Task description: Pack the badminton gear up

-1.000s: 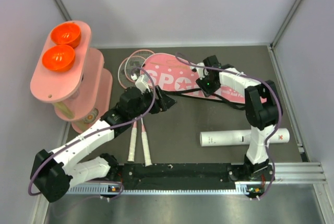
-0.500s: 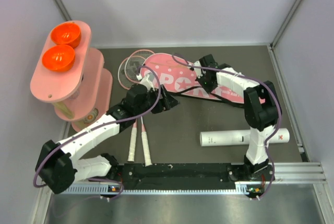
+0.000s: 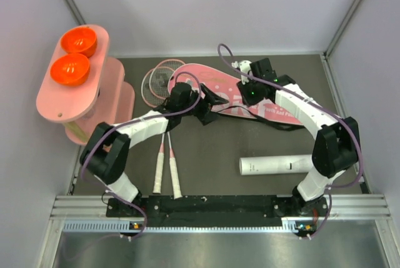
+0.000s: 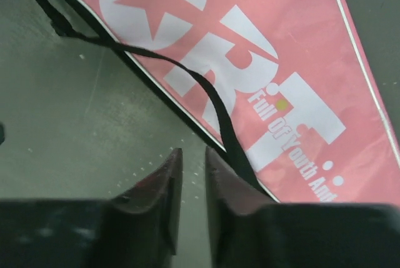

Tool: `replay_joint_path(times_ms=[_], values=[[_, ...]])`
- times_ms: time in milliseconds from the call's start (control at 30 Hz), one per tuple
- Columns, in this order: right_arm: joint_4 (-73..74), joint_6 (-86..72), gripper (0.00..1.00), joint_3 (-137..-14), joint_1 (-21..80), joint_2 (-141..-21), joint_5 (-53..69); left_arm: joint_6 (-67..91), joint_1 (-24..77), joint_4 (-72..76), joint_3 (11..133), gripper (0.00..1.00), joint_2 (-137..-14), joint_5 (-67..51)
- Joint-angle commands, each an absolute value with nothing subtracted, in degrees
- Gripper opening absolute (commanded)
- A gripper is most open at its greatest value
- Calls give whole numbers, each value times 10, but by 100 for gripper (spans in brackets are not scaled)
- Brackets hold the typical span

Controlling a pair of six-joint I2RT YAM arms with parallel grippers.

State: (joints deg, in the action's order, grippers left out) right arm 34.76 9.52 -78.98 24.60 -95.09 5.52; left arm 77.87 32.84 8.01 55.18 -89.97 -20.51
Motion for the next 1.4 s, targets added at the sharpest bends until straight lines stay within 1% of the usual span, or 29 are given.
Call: replay_joint_path(times_ms=[0, 33, 100, 200, 367, 467, 567, 600, 667, 700, 767, 900, 1033, 1200, 1367], values=[[336, 93, 47, -788, 253, -961, 21, 882, 327, 196, 587, 83, -945, -280], [340, 97, 52, -798, 253, -974, -10, 866, 327, 186, 569, 83, -935, -263], [339, 110, 55, -812, 254, -1017, -10, 844, 326, 166, 547, 84, -891, -209], [341, 132, 56, -847, 253, -1055, -9, 809, 323, 151, 504, 84, -842, -190], [344, 166, 55, -876, 253, -1122, -13, 807, 323, 145, 435, 84, -810, -218], [342, 172, 49, -887, 253, -1144, -40, 831, 323, 183, 398, 83, -803, -231], [335, 164, 37, -893, 254, -1147, -35, 831, 323, 187, 406, 82, -811, -236], [334, 163, 30, -894, 254, -1145, -26, 829, 324, 186, 412, 81, -821, -236], [333, 158, 23, -893, 258, -1138, -2, 831, 324, 185, 431, 81, -831, -240], [333, 156, 12, -891, 259, -1133, 3, 833, 324, 185, 437, 81, -841, -241], [332, 144, 0, -886, 259, -1121, 31, 841, 323, 184, 458, 83, -853, -240], [326, 113, 0, -861, 259, -1047, 57, 874, 323, 182, 509, 88, -905, -244], [309, 91, 0, -815, 259, -978, 70, 941, 323, 205, 566, 88, -961, -255], [299, 89, 0, -784, 260, -926, 72, 1040, 323, 296, 577, 87, -1014, -239], [298, 90, 0, -764, 260, -896, 82, 1049, 325, 266, 649, 88, -1053, -220]])
